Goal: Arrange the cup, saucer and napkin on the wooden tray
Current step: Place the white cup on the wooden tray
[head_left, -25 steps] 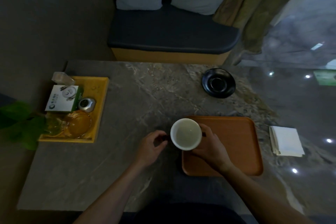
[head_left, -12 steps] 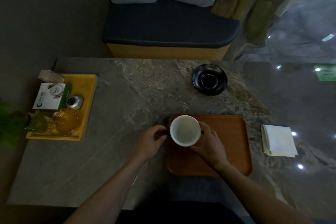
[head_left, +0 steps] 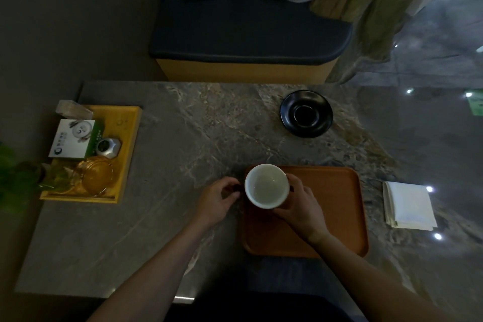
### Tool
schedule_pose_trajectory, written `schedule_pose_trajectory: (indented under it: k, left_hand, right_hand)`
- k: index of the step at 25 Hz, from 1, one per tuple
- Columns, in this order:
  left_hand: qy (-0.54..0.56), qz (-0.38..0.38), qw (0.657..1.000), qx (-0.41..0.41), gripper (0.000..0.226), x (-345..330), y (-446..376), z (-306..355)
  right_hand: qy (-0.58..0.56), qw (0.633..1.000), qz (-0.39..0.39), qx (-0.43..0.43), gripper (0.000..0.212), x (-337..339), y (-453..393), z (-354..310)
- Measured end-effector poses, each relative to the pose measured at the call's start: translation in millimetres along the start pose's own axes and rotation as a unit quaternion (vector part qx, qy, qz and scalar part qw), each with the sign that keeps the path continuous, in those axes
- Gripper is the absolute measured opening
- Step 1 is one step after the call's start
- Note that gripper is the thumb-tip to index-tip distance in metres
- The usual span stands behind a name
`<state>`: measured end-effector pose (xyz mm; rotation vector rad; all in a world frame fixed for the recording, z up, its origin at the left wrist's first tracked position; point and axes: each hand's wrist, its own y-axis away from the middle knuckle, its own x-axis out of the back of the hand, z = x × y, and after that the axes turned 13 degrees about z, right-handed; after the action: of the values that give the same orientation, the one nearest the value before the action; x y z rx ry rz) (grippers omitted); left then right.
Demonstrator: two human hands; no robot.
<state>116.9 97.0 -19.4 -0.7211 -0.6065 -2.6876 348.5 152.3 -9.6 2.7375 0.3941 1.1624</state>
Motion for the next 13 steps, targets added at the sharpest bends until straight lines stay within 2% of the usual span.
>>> schedule_pose_trajectory:
  k: [13]
  left_hand:
    - [0.0,-0.004,1.0,0.006,0.023,-4.8,-5.1,-2.6]
  right_hand:
    - [0.016,1.0,0.008,0.0,0.094,0.4,3.1,4.7]
